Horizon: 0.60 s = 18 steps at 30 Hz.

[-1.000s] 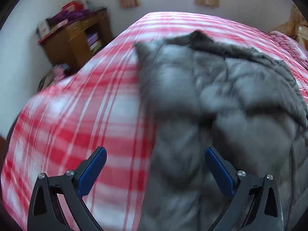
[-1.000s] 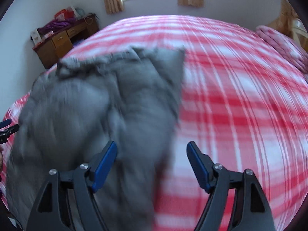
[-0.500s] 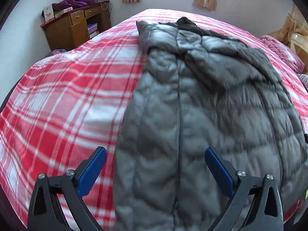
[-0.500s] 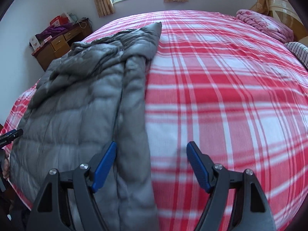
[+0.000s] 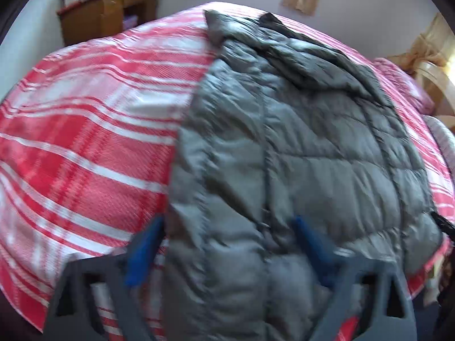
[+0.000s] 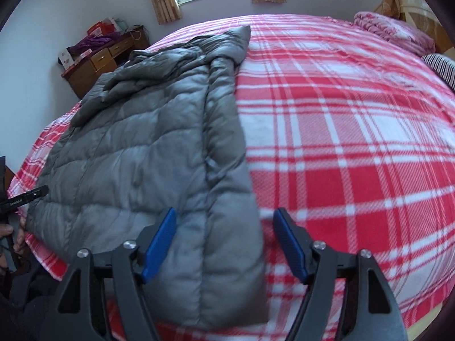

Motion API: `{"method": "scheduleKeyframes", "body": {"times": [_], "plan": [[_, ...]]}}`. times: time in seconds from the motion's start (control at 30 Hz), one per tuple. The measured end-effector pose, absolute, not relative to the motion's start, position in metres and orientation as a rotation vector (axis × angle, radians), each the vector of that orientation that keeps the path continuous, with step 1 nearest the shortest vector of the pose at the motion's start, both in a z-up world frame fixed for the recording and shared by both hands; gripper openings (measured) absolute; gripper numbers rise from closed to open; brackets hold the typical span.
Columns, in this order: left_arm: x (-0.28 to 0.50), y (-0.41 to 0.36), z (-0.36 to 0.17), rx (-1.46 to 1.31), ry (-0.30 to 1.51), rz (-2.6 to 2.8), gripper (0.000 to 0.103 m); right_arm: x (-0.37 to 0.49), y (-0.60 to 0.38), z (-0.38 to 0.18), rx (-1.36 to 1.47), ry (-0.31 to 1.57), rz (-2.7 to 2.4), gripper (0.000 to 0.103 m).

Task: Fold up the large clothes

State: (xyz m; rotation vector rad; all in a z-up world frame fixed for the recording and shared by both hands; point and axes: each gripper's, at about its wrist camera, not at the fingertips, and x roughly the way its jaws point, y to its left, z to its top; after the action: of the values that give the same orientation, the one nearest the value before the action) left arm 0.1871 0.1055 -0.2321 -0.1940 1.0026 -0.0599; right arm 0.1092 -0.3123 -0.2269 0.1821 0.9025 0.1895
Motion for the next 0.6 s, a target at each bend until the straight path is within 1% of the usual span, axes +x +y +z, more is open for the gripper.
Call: {"method": "scheduleKeyframes", "body": {"times": [0.03, 0.07, 0.1, 0.13, 0.17, 0.27, 0.4, 0.53, 0.6], "plan": [[0.185, 0.1, -0.229, -0.169, 0.99, -0.087, 0.059, 0.107, -0.309, -0.228, 0.191, 0.912, 0.214, 0.05], [0.185, 0.097, -0.227, -0.168, 0.995, -0.132, 0.03, 0.104, -0.305, -0.228, 0.191, 0.921, 0.246, 0.028], [0.184, 0.094, -0.224, -0.179, 0.997, -0.163, 0.018, 0.101, -0.302, -0.229, 0.197, 0.926, 0.279, 0.021], [0.183, 0.094, -0.22, -0.175, 0.99, -0.16, 0.016, 0.098, -0.3, -0.228, 0.21, 0.919, 0.316, 0.017], [0.182, 0.092, -0.214, -0.163, 0.979, -0.163, 0.012, 0.096, -0.299, -0.225, 0.199, 0.906, 0.319, 0.014], [0.171, 0.093, -0.179, -0.15, 0.895, -0.207, 0.011, 0.089, -0.302, -0.206, 0.202, 0.834, 0.322, 0.011], [0.146, 0.108, -0.107, -0.194, 0.743, -0.28, 0.01, 0.072, -0.314, -0.167, 0.226, 0.718, 0.336, 0.011], [0.115, 0.115, -0.042, -0.205, 0.618, -0.345, 0.01, 0.045, -0.324, -0.112, 0.251, 0.578, 0.366, 0.011], [0.105, 0.118, -0.018, -0.196, 0.565, -0.355, 0.01, 0.028, -0.323, -0.081, 0.243, 0.5, 0.378, 0.011]]}}
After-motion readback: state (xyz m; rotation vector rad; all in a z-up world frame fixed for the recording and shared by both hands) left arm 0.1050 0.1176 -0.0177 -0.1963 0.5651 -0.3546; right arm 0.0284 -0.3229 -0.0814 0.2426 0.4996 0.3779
